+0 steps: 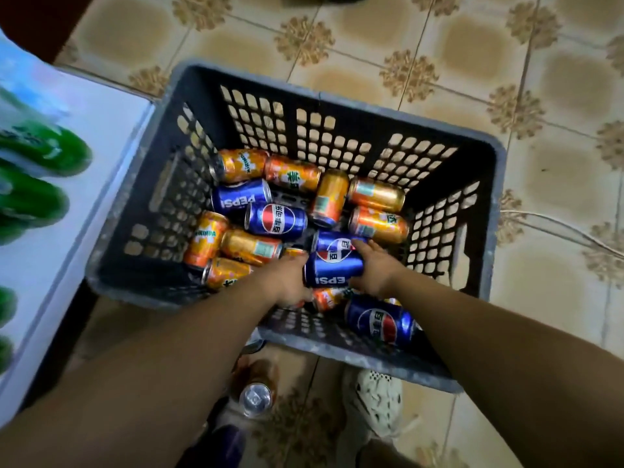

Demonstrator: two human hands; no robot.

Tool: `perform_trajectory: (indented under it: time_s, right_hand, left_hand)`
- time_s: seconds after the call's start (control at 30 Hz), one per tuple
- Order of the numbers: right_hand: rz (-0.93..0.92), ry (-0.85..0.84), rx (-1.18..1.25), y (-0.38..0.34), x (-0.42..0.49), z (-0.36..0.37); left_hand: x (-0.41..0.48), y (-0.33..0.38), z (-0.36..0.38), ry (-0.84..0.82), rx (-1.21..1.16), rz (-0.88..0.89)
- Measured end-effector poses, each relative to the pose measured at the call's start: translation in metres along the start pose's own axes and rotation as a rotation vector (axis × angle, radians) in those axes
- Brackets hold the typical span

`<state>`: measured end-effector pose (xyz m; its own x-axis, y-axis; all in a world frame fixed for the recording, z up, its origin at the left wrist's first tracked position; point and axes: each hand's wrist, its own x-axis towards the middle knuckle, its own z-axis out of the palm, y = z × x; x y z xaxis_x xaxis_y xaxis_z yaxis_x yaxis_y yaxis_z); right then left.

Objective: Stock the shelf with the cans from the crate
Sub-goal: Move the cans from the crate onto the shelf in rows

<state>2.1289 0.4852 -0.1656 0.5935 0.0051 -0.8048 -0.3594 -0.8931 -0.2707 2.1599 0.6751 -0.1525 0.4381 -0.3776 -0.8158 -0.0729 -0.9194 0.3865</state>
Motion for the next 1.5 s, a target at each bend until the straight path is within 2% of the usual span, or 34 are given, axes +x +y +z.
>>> perform_trajectory:
  time_s: [0.17,0.33,0.5,0.63,0.73,0.83,0.93,1.03,1.17,1.37,1.5]
  right_hand:
    - [-0.046,0.086,0.073,0.000,-0.007,-0.002]
    - [-0.097,0.277,0.274,-0.019,-0.058,-0.009]
    - [-0.246,0.485,0.352,-0.070,-0.125,-0.034]
    - [-0.367,0.606,0.330,-0.124,-0.186,-0.051]
    - [-0.460,0.619,0.320,-0.171,-0.238,-0.064]
    - [-0.605,0.553,0.334,-0.218,-0.295,-0.081]
    - [-0.782,0.499,0.410,-0.266,-0.353,-0.084]
    - [-0.916,0.520,0.427,-0.318,-0.405,-0.077]
    - [-1.095,0.526,0.369,-0.391,-0.471,-0.045]
    - [-1.352,0.278,0.202,-0.492,-0.552,0.035]
    - [-1.415,0.152,0.012,-0.543,-0.588,0.096]
  left_hand:
    - [0.003,0.000,0.004,-0.009,-0.233,-0.007]
    - [-0.028,0.010,-0.013,0.129,-0.666,-0.045]
    - [-0.100,0.022,-0.047,0.267,-1.167,-0.063]
    - [-0.183,0.035,-0.079,0.441,-1.348,0.119]
    - [-0.258,0.037,-0.104,0.628,-1.319,0.285]
    - [-0.340,0.029,-0.124,0.769,-1.214,0.436]
    - [-0.428,0.018,-0.133,0.911,-1.163,0.510]
    - [-0.507,-0.001,-0.132,1.077,-1.206,0.551]
    - [-0.608,-0.041,-0.110,1.172,-1.196,0.536]
    - [-0.751,-0.122,-0.053,1.432,-1.123,0.379]
    - [-0.813,-0.175,0.000,1.560,-1.110,0.254]
